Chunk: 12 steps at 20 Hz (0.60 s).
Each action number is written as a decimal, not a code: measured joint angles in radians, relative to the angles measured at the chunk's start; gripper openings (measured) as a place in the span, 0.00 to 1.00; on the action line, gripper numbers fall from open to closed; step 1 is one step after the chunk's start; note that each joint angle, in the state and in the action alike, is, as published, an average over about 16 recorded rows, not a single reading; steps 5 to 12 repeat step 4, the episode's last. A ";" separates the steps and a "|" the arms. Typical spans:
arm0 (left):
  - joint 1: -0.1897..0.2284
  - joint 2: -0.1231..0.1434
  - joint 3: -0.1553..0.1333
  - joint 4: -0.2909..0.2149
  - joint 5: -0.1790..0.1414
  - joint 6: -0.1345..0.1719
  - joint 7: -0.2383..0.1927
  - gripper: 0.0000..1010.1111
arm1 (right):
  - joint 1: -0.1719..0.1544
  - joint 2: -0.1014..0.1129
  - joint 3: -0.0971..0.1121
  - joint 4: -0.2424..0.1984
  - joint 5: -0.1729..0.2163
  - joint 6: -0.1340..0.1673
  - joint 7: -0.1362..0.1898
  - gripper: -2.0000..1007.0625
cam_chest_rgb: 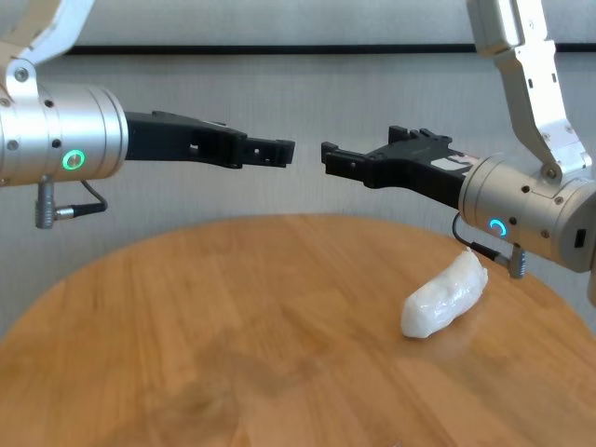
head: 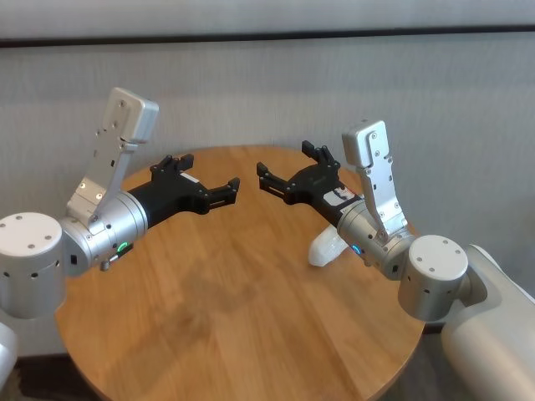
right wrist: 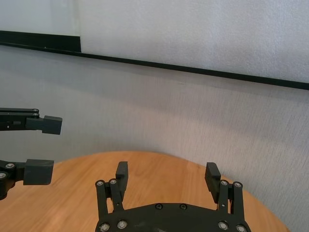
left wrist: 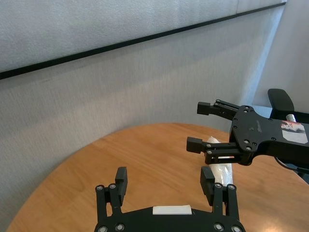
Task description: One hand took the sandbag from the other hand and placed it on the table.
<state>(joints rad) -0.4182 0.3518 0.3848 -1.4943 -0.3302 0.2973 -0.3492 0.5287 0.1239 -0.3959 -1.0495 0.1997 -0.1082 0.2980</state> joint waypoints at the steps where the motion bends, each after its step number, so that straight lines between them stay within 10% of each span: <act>1: 0.000 0.000 0.000 0.000 0.000 0.000 0.000 0.99 | 0.000 0.000 0.000 0.000 0.000 0.000 0.000 1.00; 12: 0.000 0.000 0.000 0.000 0.000 0.000 0.000 0.99 | 0.000 0.000 0.000 0.000 0.000 0.000 0.000 1.00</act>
